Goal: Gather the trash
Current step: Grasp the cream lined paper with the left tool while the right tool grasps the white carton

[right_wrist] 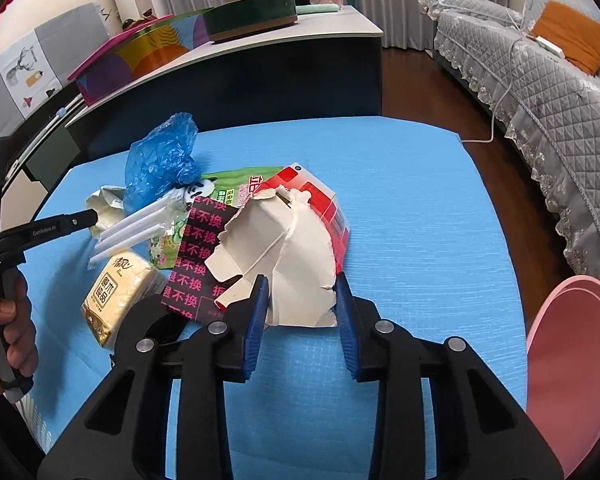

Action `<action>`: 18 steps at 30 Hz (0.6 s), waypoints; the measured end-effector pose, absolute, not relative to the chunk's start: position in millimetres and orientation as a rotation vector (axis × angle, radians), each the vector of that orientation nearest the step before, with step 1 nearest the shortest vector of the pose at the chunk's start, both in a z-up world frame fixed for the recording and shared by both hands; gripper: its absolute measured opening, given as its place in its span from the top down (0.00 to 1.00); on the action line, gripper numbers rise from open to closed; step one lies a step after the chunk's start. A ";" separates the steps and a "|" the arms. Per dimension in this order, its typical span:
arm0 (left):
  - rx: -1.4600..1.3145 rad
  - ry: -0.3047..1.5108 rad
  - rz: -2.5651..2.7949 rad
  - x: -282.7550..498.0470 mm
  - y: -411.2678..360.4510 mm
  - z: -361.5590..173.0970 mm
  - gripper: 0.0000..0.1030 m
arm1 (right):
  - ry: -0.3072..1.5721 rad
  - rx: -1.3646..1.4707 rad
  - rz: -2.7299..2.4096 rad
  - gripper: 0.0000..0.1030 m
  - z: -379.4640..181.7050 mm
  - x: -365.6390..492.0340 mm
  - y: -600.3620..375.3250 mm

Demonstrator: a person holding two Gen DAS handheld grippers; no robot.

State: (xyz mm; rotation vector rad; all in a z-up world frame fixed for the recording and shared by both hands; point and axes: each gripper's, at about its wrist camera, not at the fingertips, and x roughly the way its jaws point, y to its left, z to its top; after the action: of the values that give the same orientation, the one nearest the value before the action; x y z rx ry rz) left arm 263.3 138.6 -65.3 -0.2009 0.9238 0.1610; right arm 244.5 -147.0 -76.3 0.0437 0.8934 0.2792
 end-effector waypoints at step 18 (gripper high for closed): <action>-0.148 0.754 0.197 239.3 147.0 -22.0 0.99 | 0.804 0.025 0.250 0.68 -47.9 218.5 -162.9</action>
State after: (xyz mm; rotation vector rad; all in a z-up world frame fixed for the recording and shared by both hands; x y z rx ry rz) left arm 239.3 147.0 -22.0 -0.1479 0.7543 0.1972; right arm 218.5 -162.9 -47.9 0.0247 0.8038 0.2502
